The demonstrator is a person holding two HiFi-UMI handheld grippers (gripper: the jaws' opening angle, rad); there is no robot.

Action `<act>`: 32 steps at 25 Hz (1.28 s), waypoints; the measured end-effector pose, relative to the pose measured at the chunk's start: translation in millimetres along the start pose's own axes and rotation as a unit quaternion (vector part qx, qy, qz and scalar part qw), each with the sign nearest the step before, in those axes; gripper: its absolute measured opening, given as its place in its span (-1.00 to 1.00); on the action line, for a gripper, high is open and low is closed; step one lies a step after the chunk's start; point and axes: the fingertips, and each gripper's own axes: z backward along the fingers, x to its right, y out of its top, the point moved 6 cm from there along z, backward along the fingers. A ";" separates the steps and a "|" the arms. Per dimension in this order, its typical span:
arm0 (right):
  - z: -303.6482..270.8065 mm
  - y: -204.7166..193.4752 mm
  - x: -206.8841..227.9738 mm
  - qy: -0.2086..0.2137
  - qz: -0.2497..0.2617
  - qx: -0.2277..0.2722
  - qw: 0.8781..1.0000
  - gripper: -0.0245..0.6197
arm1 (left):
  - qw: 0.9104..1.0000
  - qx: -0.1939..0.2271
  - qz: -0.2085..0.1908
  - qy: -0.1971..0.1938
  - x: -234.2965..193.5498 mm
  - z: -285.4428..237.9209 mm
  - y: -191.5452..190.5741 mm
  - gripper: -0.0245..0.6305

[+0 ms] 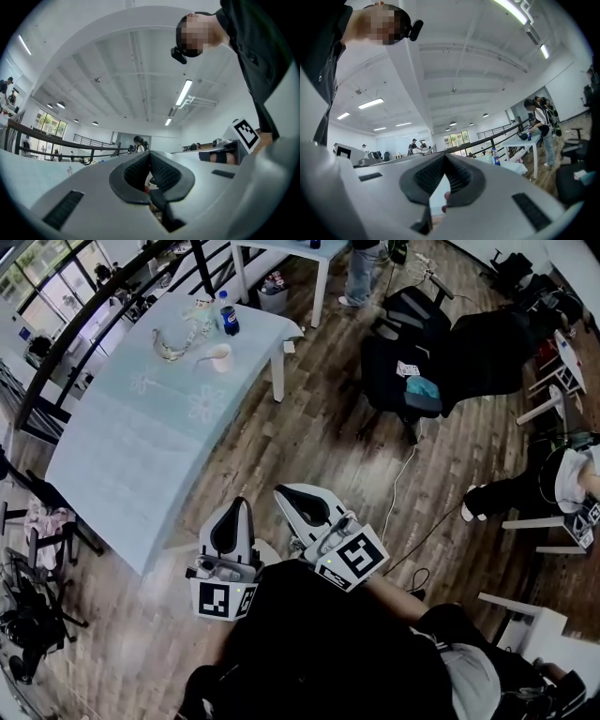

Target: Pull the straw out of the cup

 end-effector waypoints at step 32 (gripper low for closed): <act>-117.6 16.7 137.6 -0.021 0.000 -0.034 0.999 -0.90 | 1.000 0.006 0.017 -0.017 -93.2 -168.5 -23.8 -0.88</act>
